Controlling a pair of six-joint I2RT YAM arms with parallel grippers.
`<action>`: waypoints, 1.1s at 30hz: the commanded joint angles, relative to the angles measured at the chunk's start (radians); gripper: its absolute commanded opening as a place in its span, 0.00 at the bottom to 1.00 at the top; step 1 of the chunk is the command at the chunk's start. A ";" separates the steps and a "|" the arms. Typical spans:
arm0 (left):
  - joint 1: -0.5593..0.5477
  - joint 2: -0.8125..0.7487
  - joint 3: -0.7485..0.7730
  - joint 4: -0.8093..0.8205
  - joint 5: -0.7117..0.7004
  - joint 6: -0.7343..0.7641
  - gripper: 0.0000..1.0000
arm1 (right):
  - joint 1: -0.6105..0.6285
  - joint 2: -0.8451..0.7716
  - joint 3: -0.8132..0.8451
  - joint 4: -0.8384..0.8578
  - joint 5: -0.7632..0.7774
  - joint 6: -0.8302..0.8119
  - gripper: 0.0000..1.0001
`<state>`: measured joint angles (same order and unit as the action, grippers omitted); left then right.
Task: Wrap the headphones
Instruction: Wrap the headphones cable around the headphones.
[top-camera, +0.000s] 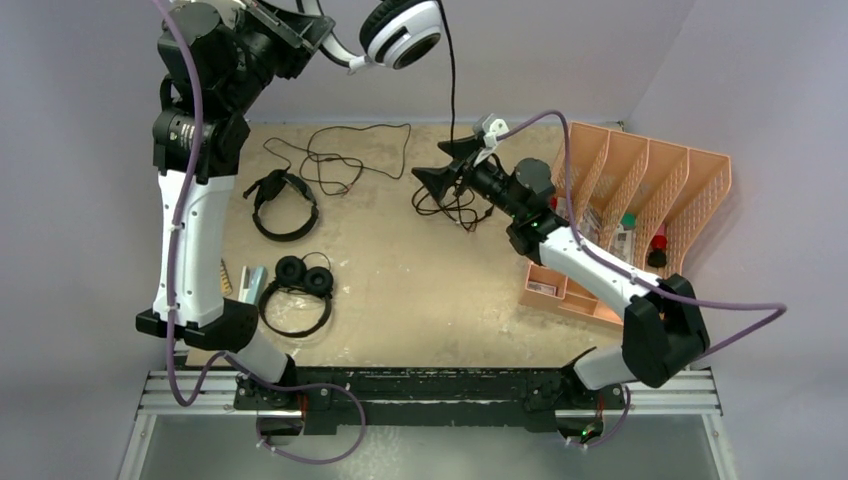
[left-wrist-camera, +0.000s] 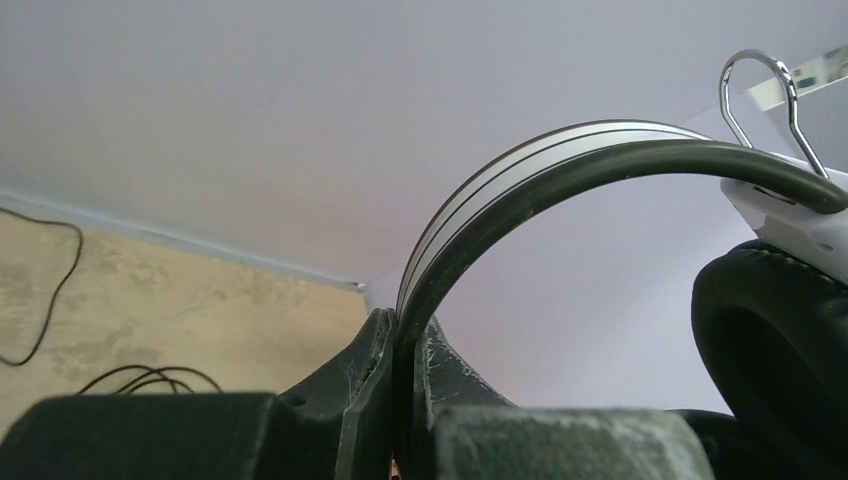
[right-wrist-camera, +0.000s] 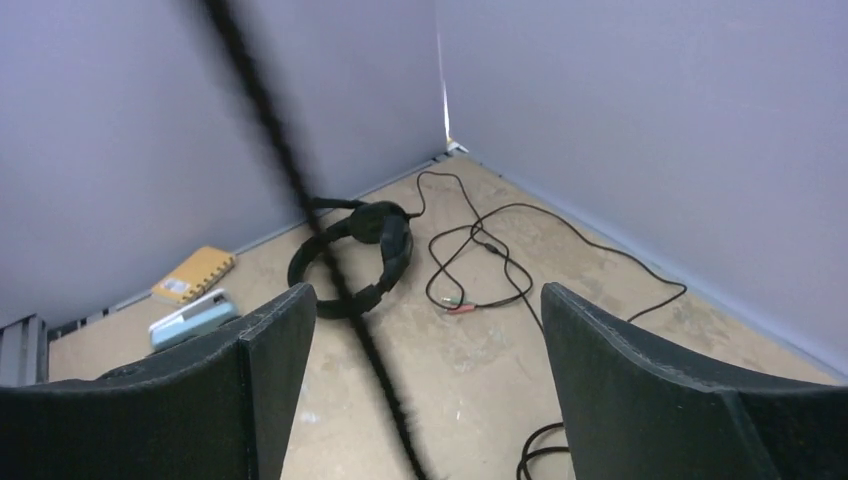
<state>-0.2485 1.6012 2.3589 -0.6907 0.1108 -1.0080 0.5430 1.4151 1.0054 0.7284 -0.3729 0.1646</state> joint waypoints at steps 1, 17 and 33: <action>0.011 -0.022 0.095 0.174 -0.007 -0.099 0.00 | 0.000 0.011 -0.043 0.275 0.062 0.097 0.80; 0.011 -0.097 0.086 0.313 -0.289 -0.142 0.00 | -0.001 0.176 -0.174 0.611 0.106 0.282 0.43; 0.035 -0.051 -0.132 0.395 -0.227 -0.216 0.00 | -0.051 -0.216 0.542 -1.159 0.067 -0.082 0.00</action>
<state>-0.2386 1.5063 2.2593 -0.4332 -0.1783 -1.1282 0.4831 1.2034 1.1641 0.1997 -0.2276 0.1967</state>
